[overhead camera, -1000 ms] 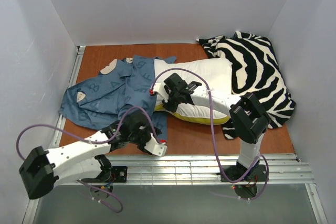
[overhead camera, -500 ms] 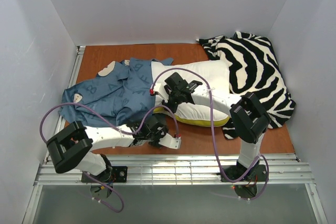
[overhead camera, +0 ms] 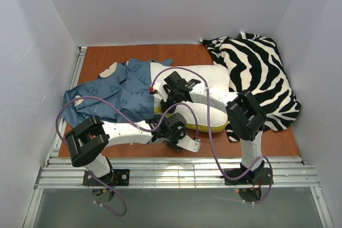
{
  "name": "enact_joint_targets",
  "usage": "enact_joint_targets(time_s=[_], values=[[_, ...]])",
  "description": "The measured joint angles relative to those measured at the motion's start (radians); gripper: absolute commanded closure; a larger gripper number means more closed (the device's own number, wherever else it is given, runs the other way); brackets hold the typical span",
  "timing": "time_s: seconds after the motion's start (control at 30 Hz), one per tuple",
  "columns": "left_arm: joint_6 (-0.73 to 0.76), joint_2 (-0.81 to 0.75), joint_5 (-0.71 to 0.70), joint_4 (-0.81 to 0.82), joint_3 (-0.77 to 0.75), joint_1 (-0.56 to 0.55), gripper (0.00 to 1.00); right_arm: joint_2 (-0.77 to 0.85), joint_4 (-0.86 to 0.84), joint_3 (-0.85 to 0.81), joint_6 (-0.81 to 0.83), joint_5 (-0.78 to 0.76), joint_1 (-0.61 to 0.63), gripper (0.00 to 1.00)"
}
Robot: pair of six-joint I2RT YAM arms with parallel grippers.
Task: Put the pillow into the pillowcase
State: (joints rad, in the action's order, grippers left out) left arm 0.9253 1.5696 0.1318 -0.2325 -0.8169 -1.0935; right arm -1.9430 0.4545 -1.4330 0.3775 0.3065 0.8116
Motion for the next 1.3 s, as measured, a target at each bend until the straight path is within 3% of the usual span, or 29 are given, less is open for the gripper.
enact_joint_targets(time_s=[0.3, 0.33, 0.43, 0.53, 0.63, 0.7, 0.77, 0.87, 0.9, 0.97, 1.0, 1.1, 1.3], values=[[-0.006, 0.015, 0.006, 0.023, -0.055, -0.1, 0.98, -0.061, 0.015, -0.06, -0.099, 0.101, -0.022, 0.99], [-0.012, 0.014, -0.001, 0.023, -0.055, -0.108, 0.73, -0.063, 0.016, -0.06, -0.108, 0.112, -0.026, 0.99], [-0.069, -0.019, 0.018, 0.016, -0.055, -0.135, 0.43, -0.064, -0.008, -0.039, -0.119, 0.137, -0.029, 0.99], [-0.185, -0.142, 0.064, -0.05, -0.104, -0.159, 0.39, -0.059, -0.065, 0.022, -0.116, 0.162, -0.035, 0.99], [-0.347, -0.264, 0.098, -0.105, -0.254, -0.128, 0.37, -0.038, -0.094, 0.073, -0.104, 0.189, -0.039, 0.99], [-0.465, -0.341, 0.123, -0.103, -0.352, -0.039, 0.36, -0.013, -0.089, 0.099, -0.092, 0.202, -0.038, 0.99], [-0.583, -0.417, 0.136, -0.09, -0.404, 0.139, 0.36, 0.017, -0.084, 0.136, -0.081, 0.214, -0.031, 0.99], [-0.704, -0.457, 0.132, -0.086, -0.411, 0.43, 0.36, 0.069, -0.063, 0.2, -0.083, 0.231, -0.005, 0.72], [-0.735, -0.445, 0.137, -0.089, -0.411, 0.513, 0.36, 0.089, -0.051, 0.222, -0.082, 0.24, 0.009, 0.51], [-0.788, -0.396, 0.174, -0.101, -0.41, 0.638, 0.36, 0.129, -0.017, 0.254, -0.081, 0.253, 0.036, 0.36], [-0.808, -0.358, 0.195, -0.106, -0.409, 0.692, 0.36, 0.15, 0.006, 0.26, -0.078, 0.25, 0.042, 0.22], [-0.819, -0.244, 0.221, -0.117, -0.37, 0.773, 0.34, 0.195, 0.063, 0.241, -0.064, 0.234, 0.039, 0.06], [-0.764, -0.077, 0.257, -0.168, -0.317, 0.792, 0.32, 0.149, 0.141, -0.011, -0.018, 0.177, -0.143, 0.01]])
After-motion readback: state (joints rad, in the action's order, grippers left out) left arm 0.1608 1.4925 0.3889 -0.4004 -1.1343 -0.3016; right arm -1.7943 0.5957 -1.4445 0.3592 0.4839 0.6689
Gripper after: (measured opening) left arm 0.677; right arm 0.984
